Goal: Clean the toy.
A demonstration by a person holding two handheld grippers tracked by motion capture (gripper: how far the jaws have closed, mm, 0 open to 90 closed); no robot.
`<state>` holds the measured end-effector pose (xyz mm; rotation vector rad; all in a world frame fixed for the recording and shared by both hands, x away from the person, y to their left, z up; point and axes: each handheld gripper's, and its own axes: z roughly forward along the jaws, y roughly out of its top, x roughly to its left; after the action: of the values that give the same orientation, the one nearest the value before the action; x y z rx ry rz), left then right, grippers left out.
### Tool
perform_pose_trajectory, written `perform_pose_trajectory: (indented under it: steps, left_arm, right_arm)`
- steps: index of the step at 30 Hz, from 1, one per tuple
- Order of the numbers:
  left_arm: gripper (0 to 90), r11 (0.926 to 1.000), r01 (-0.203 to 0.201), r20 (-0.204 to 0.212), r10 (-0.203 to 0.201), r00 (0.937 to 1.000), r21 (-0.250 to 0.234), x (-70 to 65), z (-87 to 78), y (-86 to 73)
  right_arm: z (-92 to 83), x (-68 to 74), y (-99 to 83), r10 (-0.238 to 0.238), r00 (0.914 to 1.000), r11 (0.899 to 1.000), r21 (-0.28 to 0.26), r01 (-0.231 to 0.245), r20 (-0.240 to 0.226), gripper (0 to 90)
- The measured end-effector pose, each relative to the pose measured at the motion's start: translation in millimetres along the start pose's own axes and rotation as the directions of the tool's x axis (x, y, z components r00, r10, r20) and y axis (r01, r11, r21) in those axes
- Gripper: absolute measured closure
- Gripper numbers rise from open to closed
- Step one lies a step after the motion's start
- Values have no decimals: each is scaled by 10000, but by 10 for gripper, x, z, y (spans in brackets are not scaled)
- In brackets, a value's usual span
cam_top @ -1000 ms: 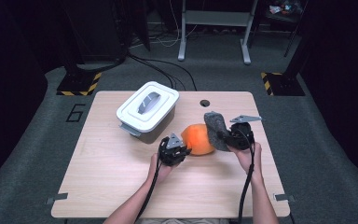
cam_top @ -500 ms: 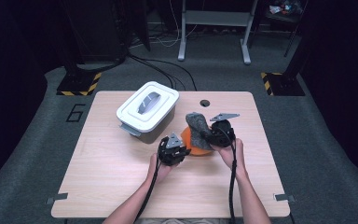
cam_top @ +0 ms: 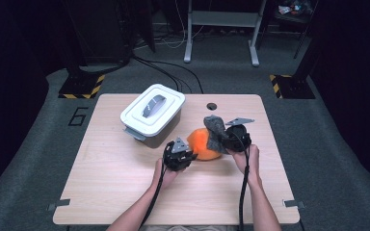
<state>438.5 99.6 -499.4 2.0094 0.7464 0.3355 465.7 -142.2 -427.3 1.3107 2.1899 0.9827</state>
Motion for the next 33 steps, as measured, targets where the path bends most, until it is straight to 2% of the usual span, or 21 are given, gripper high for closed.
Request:
perform_pose_trajectory:
  steps: [3,7,11,13,15,18,21,26,30,32,33]
  left_arm:
    - [791,10000,41,-1,-41,10000,2,3,1,-3]
    - [790,10000,27,20,-27,10000,-12,3,6,-6]
    - [788,10000,10,-2,-10,10000,-14,6,6,-6]
    - [787,10000,41,76,-41,10000,49,12,1,-7]
    - [786,10000,59,-4,-59,10000,-16,12,4,-11]
    - [785,10000,80,-29,-80,10000,-27,23,4,-18]
    - [784,10000,96,-4,-96,10000,-3,33,1,-25]
    - [782,9999,166,-5,-166,9999,-6,38,12,-38]
    - [780,9999,133,30,-133,9999,4,33,20,-39]
    - [780,9999,131,63,-132,9999,40,32,18,-36]
    - [779,9999,128,24,-128,9999,2,31,19,-38]
  right_arm:
    - [30,-135,-76,434,9985,9988,233,-442,349,738]
    - [121,-274,-186,814,9955,9953,495,-837,479,739]
    - [245,-367,-287,1137,9918,9880,983,-1190,581,739]
    - [317,-402,-338,1109,9911,9841,1311,-1198,734,738]
    - [371,-426,-381,1352,9887,9757,1652,-1441,641,738]
    - [388,-465,-427,1427,9884,9723,1796,-1497,514,738]
    - [297,-487,-430,1573,9865,9747,1534,-1624,451,738]
    - [-15,-468,-316,1474,9888,9875,522,-1485,247,738]
    - [-263,-336,-152,932,9953,9953,-238,-938,-253,738]
    - [-312,-237,-62,616,9971,9963,-568,-641,-450,738]
    - [-305,-188,-22,458,9975,9972,-569,-489,-540,737]
